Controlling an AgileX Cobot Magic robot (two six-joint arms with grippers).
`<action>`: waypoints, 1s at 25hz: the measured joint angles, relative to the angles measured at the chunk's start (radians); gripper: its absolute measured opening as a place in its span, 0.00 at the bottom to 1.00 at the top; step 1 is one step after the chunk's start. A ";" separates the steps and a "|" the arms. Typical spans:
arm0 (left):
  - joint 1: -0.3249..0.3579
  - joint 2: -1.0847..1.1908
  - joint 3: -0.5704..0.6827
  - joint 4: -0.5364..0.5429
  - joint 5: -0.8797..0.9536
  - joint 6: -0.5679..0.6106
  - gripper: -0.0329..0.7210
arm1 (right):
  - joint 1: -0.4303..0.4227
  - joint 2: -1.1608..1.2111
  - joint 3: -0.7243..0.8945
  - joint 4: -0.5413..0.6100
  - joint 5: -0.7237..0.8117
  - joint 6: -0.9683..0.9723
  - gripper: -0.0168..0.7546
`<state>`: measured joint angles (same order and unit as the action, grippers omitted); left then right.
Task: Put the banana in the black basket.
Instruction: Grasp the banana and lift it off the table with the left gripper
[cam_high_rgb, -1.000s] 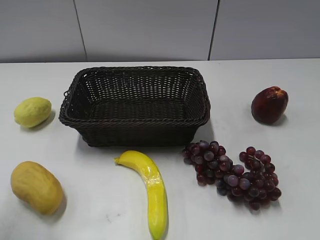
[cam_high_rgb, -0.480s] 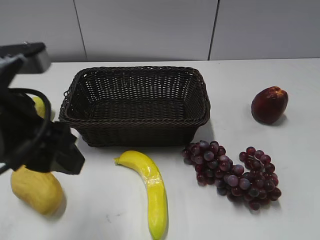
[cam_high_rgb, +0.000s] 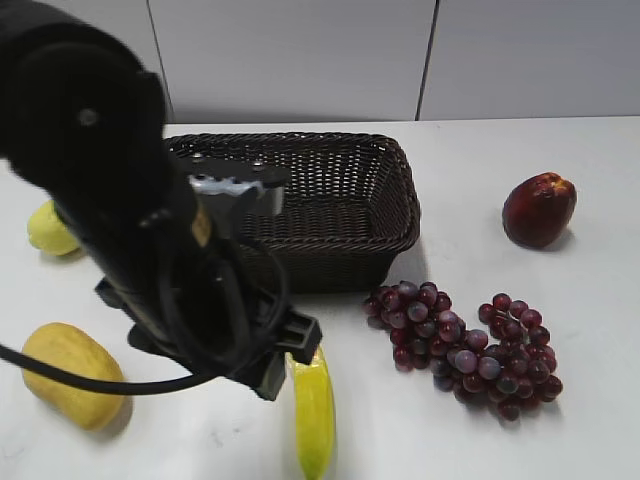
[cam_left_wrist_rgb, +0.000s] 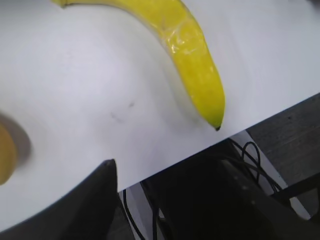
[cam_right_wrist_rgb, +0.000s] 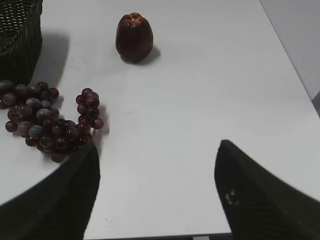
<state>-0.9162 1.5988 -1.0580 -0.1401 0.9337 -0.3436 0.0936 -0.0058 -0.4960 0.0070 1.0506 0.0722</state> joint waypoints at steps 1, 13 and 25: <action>-0.010 0.030 -0.027 0.003 0.011 -0.002 0.83 | 0.000 0.000 0.000 0.000 0.000 0.000 0.76; -0.060 0.255 -0.231 0.062 0.041 -0.122 0.84 | 0.000 0.000 0.000 0.000 0.000 0.000 0.76; 0.010 0.327 -0.232 0.077 -0.030 -0.270 0.92 | 0.000 0.000 0.000 0.000 0.000 0.000 0.76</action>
<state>-0.9065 1.9261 -1.2899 -0.0631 0.9035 -0.6139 0.0936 -0.0058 -0.4960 0.0070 1.0506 0.0722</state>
